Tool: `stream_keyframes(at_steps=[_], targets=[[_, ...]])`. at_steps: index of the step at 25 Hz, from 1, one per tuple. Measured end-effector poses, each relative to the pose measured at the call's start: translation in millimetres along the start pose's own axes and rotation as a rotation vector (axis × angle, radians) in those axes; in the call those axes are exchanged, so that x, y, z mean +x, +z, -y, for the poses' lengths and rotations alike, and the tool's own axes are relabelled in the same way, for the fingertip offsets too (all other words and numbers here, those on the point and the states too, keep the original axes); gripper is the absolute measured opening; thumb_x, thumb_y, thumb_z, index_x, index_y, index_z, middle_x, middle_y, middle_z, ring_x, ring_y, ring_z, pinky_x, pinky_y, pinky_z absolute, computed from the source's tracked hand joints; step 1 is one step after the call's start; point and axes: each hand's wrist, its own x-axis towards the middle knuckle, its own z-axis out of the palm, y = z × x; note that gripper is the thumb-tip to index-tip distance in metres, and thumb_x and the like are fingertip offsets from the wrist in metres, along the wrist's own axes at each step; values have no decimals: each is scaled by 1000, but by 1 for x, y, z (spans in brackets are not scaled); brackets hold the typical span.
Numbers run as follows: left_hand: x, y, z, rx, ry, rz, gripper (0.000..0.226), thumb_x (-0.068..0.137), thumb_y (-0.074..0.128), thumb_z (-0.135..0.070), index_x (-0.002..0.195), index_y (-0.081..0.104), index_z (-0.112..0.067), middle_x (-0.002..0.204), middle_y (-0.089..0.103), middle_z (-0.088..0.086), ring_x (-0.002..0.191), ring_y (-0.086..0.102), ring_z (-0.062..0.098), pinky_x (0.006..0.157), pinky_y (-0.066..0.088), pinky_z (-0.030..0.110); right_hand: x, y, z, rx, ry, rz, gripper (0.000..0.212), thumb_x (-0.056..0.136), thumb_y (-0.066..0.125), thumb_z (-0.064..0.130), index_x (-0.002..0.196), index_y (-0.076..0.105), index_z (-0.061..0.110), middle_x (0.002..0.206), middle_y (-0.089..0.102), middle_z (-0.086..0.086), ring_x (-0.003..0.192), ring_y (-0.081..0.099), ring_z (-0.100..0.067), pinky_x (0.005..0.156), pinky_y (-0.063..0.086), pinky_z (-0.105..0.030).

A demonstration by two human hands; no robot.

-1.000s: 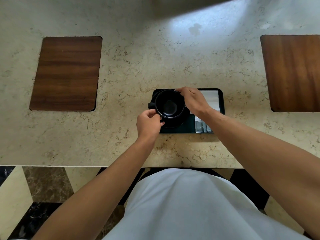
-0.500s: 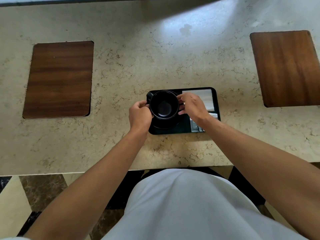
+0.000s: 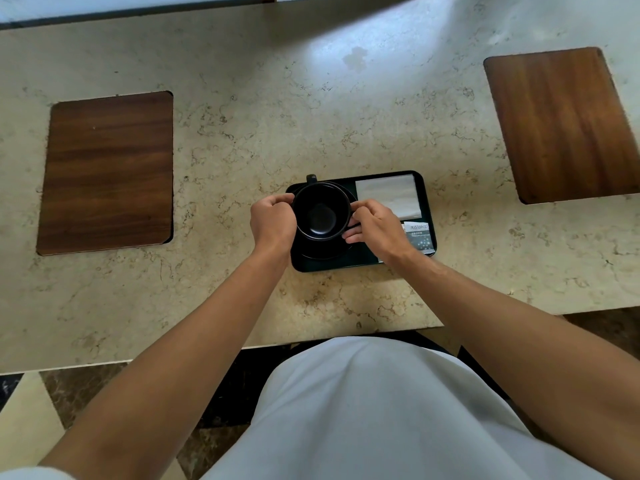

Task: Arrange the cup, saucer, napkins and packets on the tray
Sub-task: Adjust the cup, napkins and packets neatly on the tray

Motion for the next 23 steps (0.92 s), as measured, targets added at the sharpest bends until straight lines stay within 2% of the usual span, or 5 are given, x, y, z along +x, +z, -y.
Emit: stream_keyframes(at_steps=[3,8,14,17,23], targets=[[-1,-1,2,-1,2,12,47,80,41,5,102,75,-20,99,74,-6,88,68,5,61,49,12,1,1,3,-34,-19,0,32,100,39,17,126,58,15,100,71,-9,84,75,-26,81,62,-44],[0,-3,11,-26,7,19,49,85,44,10,114,72,-17,103,73,-6,94,68,7,74,56,20,6,2,8,-59,-62,-13,38,102,35,17,130,61,17,105,71,-7,81,74,-23,78,63,-45],[-1,-6,27,-24,19,63,52,89,46,17,118,71,-19,101,73,-11,93,69,4,76,61,24,11,1,16,-121,-101,36,53,99,33,-3,138,59,21,112,69,-4,102,70,-22,87,62,-39],[-1,-7,26,-38,22,72,53,89,47,20,119,71,-17,102,72,-10,91,68,4,69,59,20,9,0,16,-165,-112,51,58,94,42,-10,139,60,23,110,68,1,102,70,-22,85,62,-37],[-2,-8,21,-29,56,79,49,89,54,20,121,71,-13,102,73,-8,91,69,5,76,62,26,6,-2,16,-180,-132,60,52,95,55,-4,140,57,21,106,64,9,101,70,-19,85,62,-38]])
